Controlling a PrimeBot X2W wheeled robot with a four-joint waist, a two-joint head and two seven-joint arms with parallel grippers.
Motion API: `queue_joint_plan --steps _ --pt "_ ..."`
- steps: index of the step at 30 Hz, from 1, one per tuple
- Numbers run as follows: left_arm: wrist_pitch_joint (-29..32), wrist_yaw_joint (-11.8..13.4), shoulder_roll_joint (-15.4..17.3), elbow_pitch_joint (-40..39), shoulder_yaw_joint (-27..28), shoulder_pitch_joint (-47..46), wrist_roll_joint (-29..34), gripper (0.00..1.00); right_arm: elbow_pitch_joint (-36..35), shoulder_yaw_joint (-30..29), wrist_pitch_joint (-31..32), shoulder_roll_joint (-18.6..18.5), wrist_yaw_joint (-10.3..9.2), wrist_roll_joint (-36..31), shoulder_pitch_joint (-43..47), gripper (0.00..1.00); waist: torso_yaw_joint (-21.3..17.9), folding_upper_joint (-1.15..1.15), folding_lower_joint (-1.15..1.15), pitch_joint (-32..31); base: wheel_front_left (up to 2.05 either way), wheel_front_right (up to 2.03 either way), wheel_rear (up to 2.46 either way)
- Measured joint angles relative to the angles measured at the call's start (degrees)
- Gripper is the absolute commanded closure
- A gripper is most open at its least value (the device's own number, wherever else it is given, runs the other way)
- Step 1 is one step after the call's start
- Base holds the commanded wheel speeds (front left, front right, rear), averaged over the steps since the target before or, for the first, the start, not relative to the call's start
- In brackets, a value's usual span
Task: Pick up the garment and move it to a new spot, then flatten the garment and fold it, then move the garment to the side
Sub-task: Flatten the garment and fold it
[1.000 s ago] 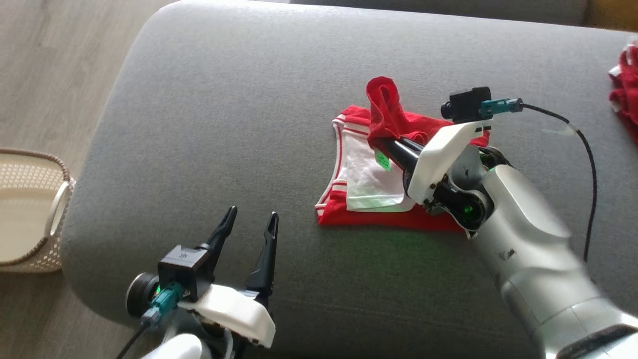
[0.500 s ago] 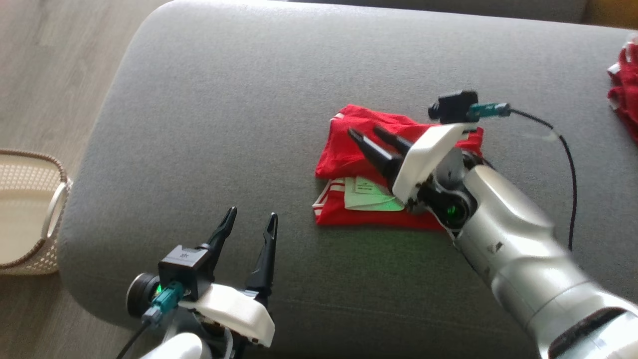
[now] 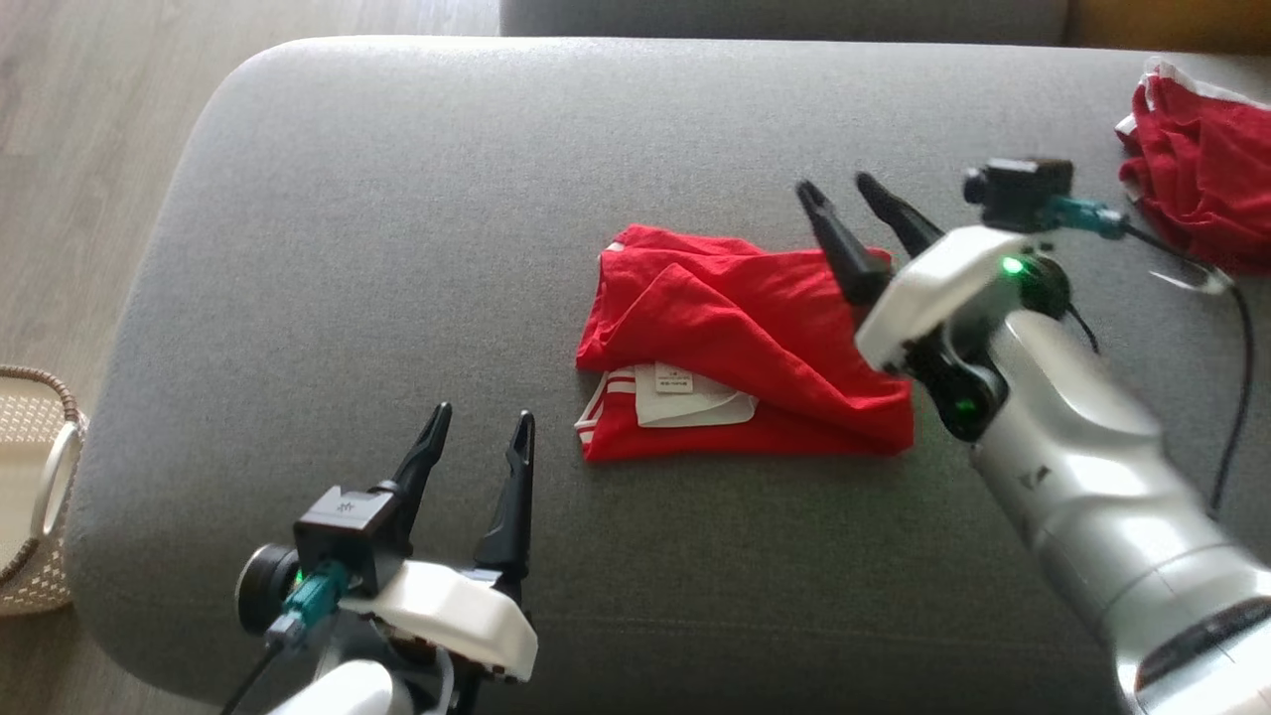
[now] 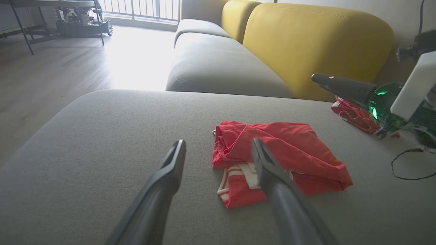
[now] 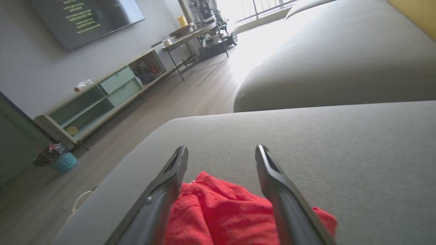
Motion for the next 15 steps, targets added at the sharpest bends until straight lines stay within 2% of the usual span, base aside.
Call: queue_joint_plan --steps 2,3,5,10,15 --pt "-0.01 -0.01 0.02 -0.09 0.0 0.46 0.01 0.0 0.51 -1.02 -0.74 -0.81 0.0 -1.55 1.48 0.0 -0.06 0.0 0.0 -0.09 0.0 0.0 0.0" --pt "-0.01 -0.01 0.03 -0.1 -0.02 0.76 0.01 0.0 0.69 -1.4 -1.14 -1.16 0.0 -2.31 2.47 0.19 0.03 0.0 0.0 -0.12 0.0 0.0 0.0" --pt "-0.01 -0.02 0.07 -0.11 -0.03 0.86 0.01 0.0 1.11 -2.13 -1.56 -1.9 0.0 -3.33 4.63 0.98 0.36 0.0 0.0 -0.18 0.0 0.0 0.0" --pt "0.0 -0.03 0.14 -0.19 -0.03 0.86 0.0 0.0 0.26 -1.53 -2.18 -3.7 0.0 -9.43 8.39 1.0 1.42 0.0 0.0 -0.33 0.0 0.0 0.0" --pt "0.0 -0.07 0.11 -0.23 -0.18 0.86 0.0 0.0 -0.83 0.24 -2.49 -3.7 0.0 -15.89 9.03 1.0 2.29 0.0 0.0 -0.42 0.0 0.0 0.0"
